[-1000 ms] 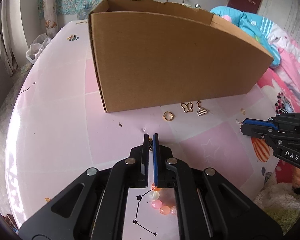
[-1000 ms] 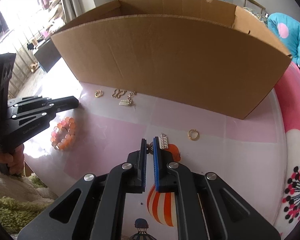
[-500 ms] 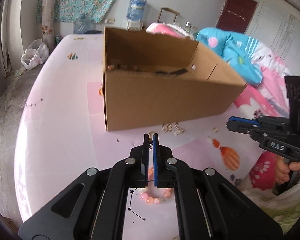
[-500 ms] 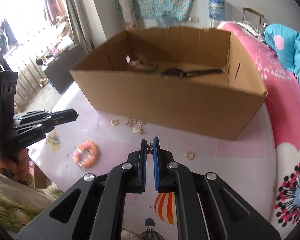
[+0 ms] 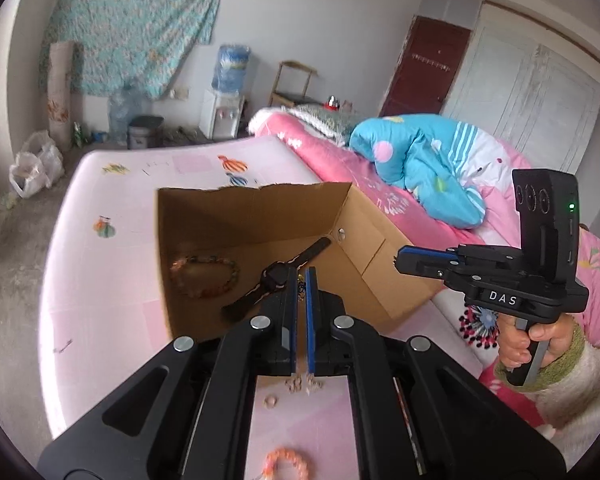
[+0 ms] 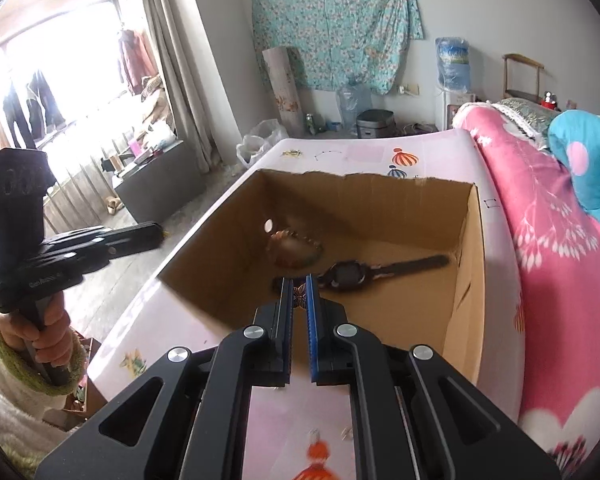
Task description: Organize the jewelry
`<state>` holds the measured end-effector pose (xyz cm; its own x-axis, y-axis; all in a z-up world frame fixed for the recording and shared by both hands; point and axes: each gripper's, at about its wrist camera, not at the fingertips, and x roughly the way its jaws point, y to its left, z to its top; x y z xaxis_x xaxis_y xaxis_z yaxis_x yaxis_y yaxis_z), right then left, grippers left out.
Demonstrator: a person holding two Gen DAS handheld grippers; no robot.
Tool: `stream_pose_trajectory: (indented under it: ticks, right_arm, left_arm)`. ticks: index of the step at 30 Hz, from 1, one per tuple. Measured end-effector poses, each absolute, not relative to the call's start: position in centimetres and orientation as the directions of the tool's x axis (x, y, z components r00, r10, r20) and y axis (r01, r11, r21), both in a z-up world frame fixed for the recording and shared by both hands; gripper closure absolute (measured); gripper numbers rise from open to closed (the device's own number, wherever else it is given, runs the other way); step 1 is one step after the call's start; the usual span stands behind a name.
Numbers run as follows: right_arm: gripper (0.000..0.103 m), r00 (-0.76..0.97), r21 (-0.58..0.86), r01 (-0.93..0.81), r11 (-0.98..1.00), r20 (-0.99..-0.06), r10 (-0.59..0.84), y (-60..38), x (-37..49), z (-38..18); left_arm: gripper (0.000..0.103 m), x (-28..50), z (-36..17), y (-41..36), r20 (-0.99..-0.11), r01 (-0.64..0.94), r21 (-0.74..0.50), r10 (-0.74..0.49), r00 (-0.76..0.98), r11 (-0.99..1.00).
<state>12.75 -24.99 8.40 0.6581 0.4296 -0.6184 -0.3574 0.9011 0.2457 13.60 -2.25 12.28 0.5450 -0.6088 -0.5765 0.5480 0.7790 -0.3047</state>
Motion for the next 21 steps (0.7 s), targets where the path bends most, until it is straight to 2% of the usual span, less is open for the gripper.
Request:
stream_pose_trajectory:
  ticks: [8,11,18,21]
  right_arm:
    - [0.096,0.475,0.291,-0.318,0.902,-0.775,0.417,-26.3,20.6,4.1]
    - [0.096,0.443,0.274,-0.308,0.911,-0.806,0.392,-26.6,22.6,3.1]
    - [0.096,0.437,0.185,-0.317,0.930,-0.842,0.317,-26.1,24.2,2.9]
    - [0.096,0.438,0.192,-0.293,0.937,-0.844,0.310,-26.5,24.4,2.9]
  left_arm:
    - [0.100,20.8,7.5,-8.6,-0.707,0.520,-0.412,-0.623,0.336,0.748]
    - [0.100,22.3,6.1,-10.1,-0.725,0.484,-0.461,-0.631,0.278,0.744]
    - [0.100,24.4,3.6,-12.5,-0.780,0.424,-0.471,-0.590,0.210,0.774]
    - [0.100,24.8,3.3,-12.6,-0.783,0.408,-0.483,-0.591,0.195,0.775]
